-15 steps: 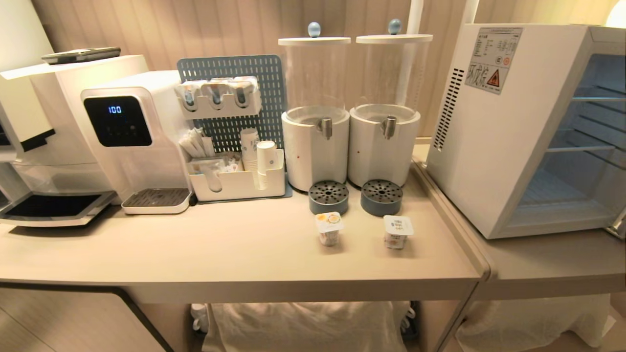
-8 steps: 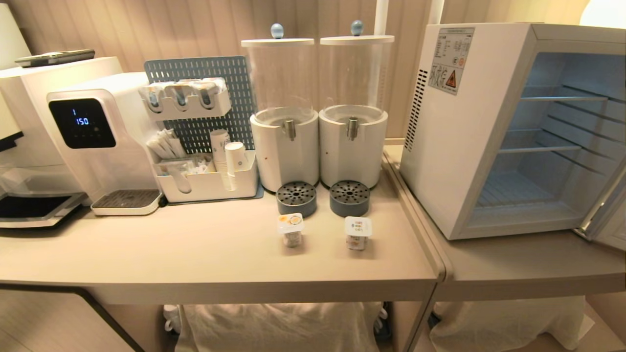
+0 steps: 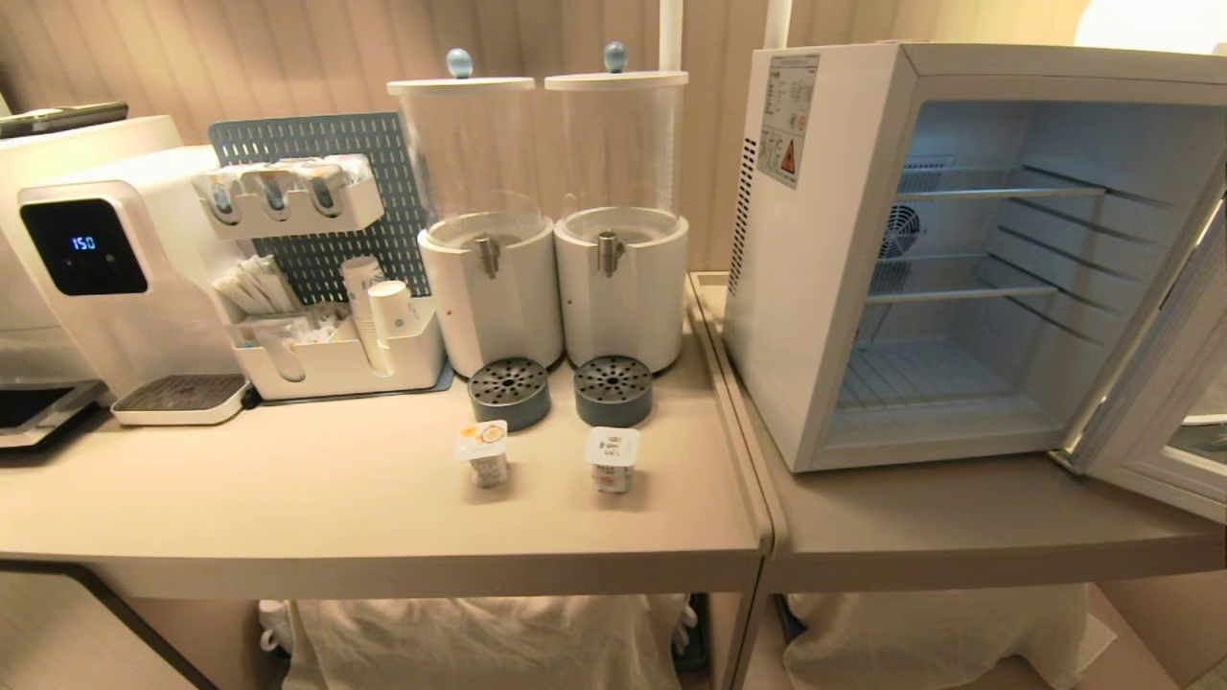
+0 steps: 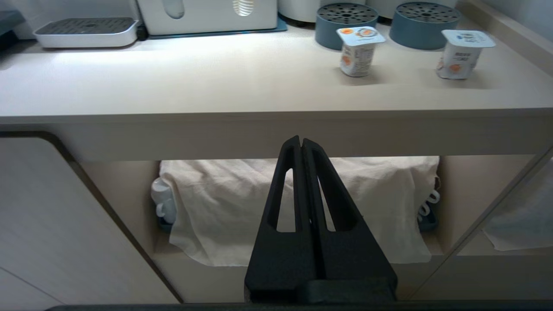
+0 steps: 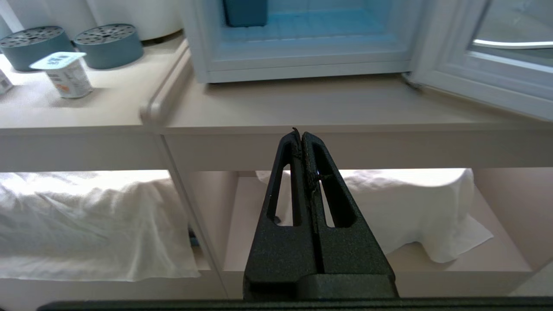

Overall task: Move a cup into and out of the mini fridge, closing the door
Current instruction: Close the freezer door

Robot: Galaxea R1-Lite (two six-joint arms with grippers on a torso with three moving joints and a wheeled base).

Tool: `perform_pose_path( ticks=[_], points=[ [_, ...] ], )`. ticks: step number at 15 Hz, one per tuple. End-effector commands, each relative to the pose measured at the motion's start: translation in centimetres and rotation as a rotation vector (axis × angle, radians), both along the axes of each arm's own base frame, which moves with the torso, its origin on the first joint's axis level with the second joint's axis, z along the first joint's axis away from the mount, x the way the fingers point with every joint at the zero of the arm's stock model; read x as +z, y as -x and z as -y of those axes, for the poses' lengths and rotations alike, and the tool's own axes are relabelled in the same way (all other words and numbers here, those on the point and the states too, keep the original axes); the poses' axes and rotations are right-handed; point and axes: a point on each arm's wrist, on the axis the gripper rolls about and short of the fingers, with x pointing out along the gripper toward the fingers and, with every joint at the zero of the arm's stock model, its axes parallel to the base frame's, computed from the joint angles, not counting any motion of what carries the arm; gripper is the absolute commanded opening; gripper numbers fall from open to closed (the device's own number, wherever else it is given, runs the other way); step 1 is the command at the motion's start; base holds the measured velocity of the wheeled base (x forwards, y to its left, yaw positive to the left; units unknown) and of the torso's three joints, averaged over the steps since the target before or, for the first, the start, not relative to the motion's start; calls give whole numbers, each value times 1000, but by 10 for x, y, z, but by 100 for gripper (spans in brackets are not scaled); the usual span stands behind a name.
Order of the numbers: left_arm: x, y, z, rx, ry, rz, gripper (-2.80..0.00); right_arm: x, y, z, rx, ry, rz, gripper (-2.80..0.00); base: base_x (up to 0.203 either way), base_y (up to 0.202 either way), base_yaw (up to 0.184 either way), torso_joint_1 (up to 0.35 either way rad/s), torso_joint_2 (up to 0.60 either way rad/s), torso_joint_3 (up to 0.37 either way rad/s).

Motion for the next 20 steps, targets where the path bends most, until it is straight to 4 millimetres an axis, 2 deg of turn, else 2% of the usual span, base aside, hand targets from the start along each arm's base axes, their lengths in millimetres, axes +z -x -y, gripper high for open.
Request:
perform_pose_path(
  ticks=[1, 20],
  points=[
    [0, 0, 0, 0, 1, 0, -280, 0, 0, 0, 1, 0, -1, -280, 0, -201, -3, 12, 5, 2],
    [0, 0, 0, 0, -1, -1, -280, 0, 0, 0, 1, 0, -1, -280, 0, -195, -2, 2, 2, 1]
  ],
)
